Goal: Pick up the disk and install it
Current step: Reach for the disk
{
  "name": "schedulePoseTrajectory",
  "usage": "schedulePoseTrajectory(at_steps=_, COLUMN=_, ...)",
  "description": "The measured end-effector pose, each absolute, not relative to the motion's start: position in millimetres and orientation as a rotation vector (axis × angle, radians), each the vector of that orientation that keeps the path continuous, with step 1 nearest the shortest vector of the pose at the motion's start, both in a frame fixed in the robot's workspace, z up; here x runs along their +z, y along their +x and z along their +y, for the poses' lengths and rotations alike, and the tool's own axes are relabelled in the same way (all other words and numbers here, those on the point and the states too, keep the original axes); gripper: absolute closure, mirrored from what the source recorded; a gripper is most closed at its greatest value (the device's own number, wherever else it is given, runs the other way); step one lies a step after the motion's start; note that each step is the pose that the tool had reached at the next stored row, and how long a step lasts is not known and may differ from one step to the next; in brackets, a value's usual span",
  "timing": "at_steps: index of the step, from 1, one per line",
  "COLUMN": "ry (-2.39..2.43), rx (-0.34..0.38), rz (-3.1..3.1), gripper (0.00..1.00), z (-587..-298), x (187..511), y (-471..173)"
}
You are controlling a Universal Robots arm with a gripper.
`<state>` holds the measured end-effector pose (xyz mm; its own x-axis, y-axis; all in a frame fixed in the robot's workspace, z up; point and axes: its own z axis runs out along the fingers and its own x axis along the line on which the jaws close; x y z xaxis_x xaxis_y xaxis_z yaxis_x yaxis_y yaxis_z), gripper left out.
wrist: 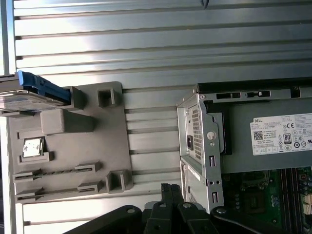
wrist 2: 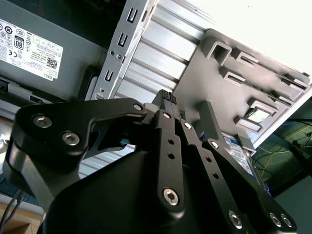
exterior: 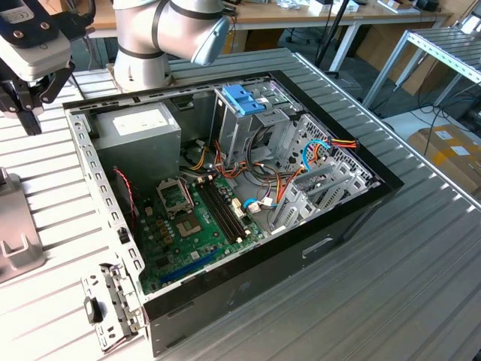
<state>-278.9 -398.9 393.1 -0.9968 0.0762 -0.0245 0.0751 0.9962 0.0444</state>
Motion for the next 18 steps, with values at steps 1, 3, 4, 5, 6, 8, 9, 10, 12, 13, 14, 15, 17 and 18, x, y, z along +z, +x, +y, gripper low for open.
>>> schedulePoseTrajectory(at_steps=1, ry=0.118, rx=0.068, rz=3.112, gripper=0.89, z=-398.9, x=393.1, y=-279.3)
schedulePoseTrajectory(at_steps=3, ry=0.118, rx=0.068, rz=3.112, gripper=0.89, z=-399.0, x=393.1, y=-280.1)
schedulePoseTrajectory(at_steps=4, ry=0.118, rx=0.068, rz=3.113, gripper=0.89, z=-398.9, x=393.2, y=-280.5)
schedulePoseTrajectory(at_steps=5, ry=0.118, rx=0.068, rz=3.113, gripper=0.89, z=-398.9, x=393.2, y=-281.1)
schedulePoseTrajectory(at_steps=6, ry=0.118, rx=0.068, rz=3.113, gripper=0.89, z=-398.9, x=393.2, y=-281.7)
schedulePoseTrajectory(at_steps=8, ry=0.118, rx=0.068, rz=3.112, gripper=0.89, z=-399.0, x=393.1, y=-282.5)
schedulePoseTrajectory(at_steps=9, ry=0.118, rx=0.068, rz=3.112, gripper=0.89, z=-398.9, x=393.1, y=-283.1)
schedulePoseTrajectory(at_steps=10, ry=0.118, rx=0.068, rz=3.113, gripper=0.89, z=-398.9, x=393.1, y=-283.4)
schedulePoseTrajectory(at_steps=12, ry=0.118, rx=0.068, rz=3.112, gripper=0.89, z=-398.9, x=393.1, y=-284.1)
schedulePoseTrajectory(at_steps=13, ry=0.118, rx=0.068, rz=3.112, gripper=0.89, z=-398.9, x=393.1, y=-284.4)
schedulePoseTrajectory(at_steps=14, ry=0.118, rx=0.068, rz=3.112, gripper=0.89, z=-398.9, x=393.1, y=-284.9)
schedulePoseTrajectory(at_steps=15, ry=0.118, rx=0.068, rz=3.112, gripper=0.89, z=-398.9, x=393.1, y=-285.3)
schedulePoseTrajectory(at_steps=17, ry=0.118, rx=0.068, rz=3.112, gripper=0.89, z=-398.9, x=393.1, y=-286.2)
schedulePoseTrajectory(at_steps=18, ry=0.118, rx=0.068, rz=3.112, gripper=0.89, z=-398.9, x=393.1, y=-286.6)
